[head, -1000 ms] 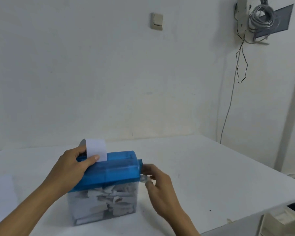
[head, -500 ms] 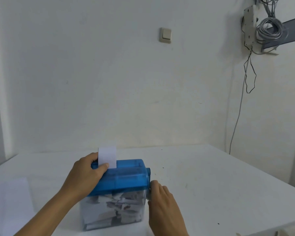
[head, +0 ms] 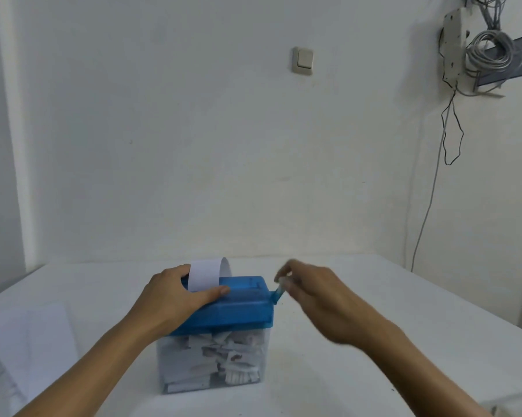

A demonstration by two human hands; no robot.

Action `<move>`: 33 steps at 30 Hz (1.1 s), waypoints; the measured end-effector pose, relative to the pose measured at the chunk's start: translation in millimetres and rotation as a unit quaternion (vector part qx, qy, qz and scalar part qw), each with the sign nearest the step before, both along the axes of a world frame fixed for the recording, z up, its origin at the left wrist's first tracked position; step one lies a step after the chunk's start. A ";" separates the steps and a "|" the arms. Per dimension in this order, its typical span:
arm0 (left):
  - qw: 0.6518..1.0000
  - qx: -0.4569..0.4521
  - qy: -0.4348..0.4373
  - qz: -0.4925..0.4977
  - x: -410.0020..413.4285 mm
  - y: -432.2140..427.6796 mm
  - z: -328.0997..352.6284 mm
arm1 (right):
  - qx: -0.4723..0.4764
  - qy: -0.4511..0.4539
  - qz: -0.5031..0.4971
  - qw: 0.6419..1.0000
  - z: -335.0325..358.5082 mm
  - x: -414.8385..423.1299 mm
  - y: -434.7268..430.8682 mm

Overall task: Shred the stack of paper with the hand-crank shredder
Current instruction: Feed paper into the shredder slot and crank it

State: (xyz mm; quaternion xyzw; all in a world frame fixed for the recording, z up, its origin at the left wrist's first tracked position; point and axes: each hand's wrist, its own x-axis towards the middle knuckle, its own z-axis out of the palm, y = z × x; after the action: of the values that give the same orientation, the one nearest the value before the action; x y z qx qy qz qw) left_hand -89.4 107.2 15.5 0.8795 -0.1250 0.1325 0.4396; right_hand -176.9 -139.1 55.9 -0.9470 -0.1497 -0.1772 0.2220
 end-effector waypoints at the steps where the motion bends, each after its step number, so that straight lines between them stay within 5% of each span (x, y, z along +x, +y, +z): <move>1: 1.000 -0.001 0.001 0.002 0.3 1.3 -0.6 | 0.038 -0.004 0.006 0.999 2.9 11.9 0.7; 10: 1.000 -0.016 0.003 -0.006 -0.3 0.8 0.6 | 0.282 0.031 -0.004 0.959 -18.4 103.9 3.9; 17: 1.000 -0.018 0.003 -0.019 -5.1 -0.5 -1.1 | 0.401 0.184 -0.053 0.896 -106.9 109.2 4.5; 24: 1.000 0.004 0.008 -0.006 -1.2 -0.9 -0.2 | 0.365 0.112 -0.074 0.921 -122.6 42.1 12.0; 33: 0.999 0.013 0.029 -0.011 2.2 1.7 1.3 | 0.279 0.074 0.094 0.953 -34.6 7.2 -19.5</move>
State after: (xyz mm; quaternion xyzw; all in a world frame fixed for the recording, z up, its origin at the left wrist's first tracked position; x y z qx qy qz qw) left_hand -87.2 108.9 16.8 0.8872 -0.1232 0.1004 0.4332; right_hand -169.7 -158.6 21.3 -0.8392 -0.1662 -0.1197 0.5037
